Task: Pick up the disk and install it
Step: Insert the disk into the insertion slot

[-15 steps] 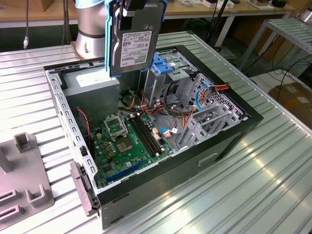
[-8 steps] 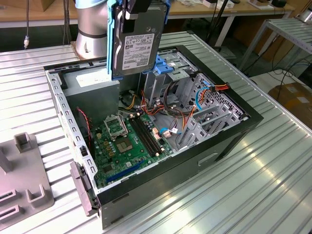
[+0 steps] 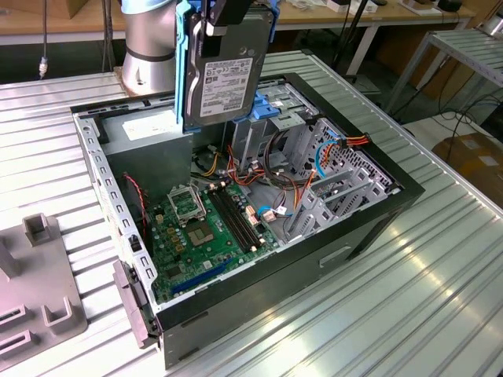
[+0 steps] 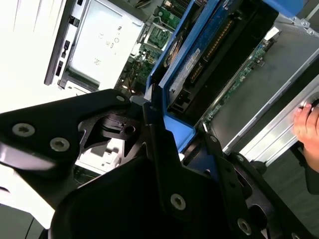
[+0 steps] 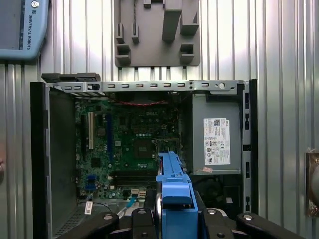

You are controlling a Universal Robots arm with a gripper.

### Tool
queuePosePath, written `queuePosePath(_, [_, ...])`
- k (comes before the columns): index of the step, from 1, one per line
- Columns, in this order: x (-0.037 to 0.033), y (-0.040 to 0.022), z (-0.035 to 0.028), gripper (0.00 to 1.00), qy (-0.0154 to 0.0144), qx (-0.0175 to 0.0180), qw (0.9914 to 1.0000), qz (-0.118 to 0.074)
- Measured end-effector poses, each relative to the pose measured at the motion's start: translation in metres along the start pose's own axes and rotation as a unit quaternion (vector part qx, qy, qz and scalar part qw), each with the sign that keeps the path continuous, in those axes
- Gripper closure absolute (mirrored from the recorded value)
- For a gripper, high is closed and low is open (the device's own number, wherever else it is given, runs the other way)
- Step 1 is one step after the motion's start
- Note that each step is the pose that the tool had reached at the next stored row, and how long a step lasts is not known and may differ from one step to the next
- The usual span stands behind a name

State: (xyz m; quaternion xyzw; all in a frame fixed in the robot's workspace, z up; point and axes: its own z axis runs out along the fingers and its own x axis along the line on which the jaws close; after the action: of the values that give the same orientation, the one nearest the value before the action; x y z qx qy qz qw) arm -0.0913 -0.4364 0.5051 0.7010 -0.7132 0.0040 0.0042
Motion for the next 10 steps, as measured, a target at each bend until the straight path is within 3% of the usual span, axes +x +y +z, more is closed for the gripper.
queuePosePath(10, [0.0130, -0.0003, 0.0002, 0.63, 0.0000, 0.0000, 1.00000, 0.000])
